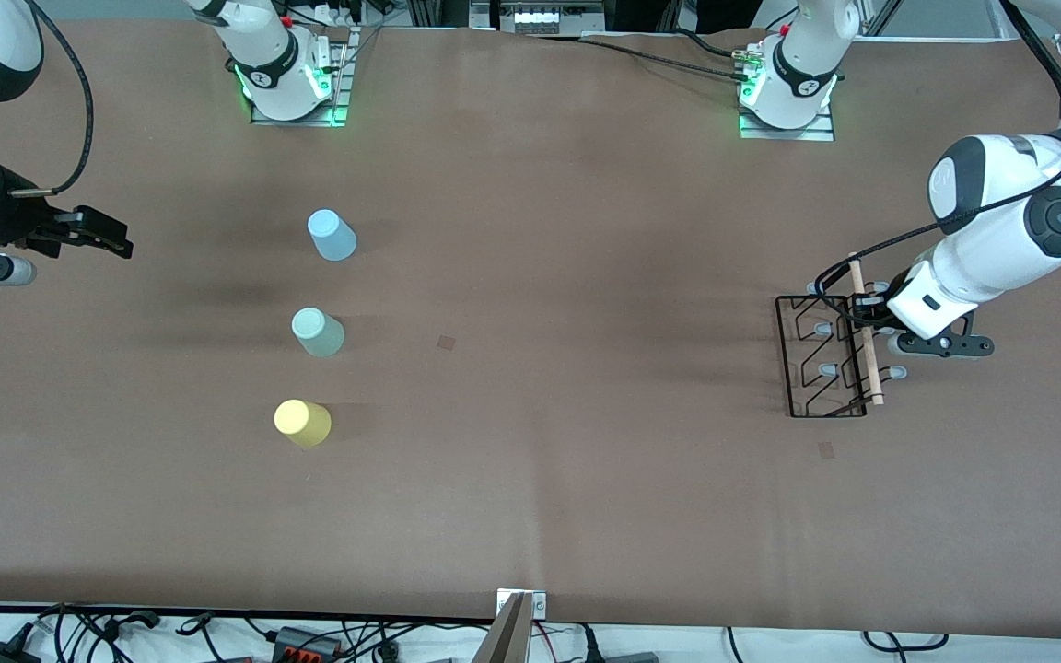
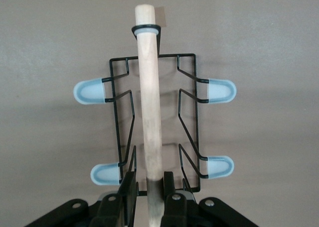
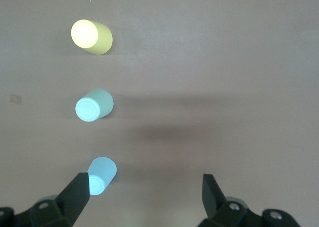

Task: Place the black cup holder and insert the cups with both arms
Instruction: 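Grasp the rack rod with the left gripper and carry it toward the cups, then lower the rack with the left gripper while the right gripper reaches the teal cup, then release the rack and raise the left gripper while the right gripper grasps the cup, then carry the teal cup with the right gripper onto a rack peg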

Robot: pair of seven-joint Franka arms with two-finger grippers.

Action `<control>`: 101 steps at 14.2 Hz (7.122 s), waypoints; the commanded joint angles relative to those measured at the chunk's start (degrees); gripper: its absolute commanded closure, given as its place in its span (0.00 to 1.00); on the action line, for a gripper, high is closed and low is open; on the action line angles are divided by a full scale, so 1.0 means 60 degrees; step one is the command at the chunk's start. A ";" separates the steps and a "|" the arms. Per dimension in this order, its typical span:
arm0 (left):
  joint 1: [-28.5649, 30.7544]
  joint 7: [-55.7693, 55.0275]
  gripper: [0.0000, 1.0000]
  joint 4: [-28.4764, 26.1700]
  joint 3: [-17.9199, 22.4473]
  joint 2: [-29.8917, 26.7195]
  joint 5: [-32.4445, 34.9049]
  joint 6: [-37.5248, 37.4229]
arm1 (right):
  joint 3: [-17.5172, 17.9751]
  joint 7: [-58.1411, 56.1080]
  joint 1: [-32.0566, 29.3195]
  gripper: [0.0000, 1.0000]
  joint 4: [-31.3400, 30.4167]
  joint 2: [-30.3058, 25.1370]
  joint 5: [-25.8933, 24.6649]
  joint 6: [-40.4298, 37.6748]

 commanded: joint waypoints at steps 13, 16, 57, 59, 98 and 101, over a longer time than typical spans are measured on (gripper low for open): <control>-0.2829 -0.4622 1.00 0.5032 -0.1174 0.1159 -0.0012 -0.3495 | 0.0043 -0.0010 -0.0045 0.00 -0.0046 -0.0074 0.0006 0.0014; -0.4630 -0.6542 1.00 0.6851 -0.1174 0.2580 -0.0026 -0.3528 | 0.0043 -0.0010 -0.0074 0.00 -0.0061 -0.0001 0.0006 0.0029; -0.0847 -0.3272 0.00 0.8583 -0.0881 0.1457 0.1131 -0.5944 | 0.0072 0.3066 0.2519 0.00 -0.1028 0.4628 0.0606 0.3456; -0.0229 -0.2071 0.00 0.8554 -0.0925 0.1456 0.1131 -0.5945 | 0.0072 0.3066 0.2519 0.00 -0.1028 0.4716 0.0606 0.3456; -0.0783 -0.1040 0.00 0.4160 0.1053 -0.1503 -0.0290 -0.4480 | 0.0072 0.8032 0.5756 0.75 0.3118 0.5637 0.3419 0.0658; -0.0769 -0.1040 0.00 0.4160 0.1053 -0.1488 -0.0290 -0.4480 | 0.0057 0.8192 0.5815 0.00 0.3132 0.5683 0.3404 0.0732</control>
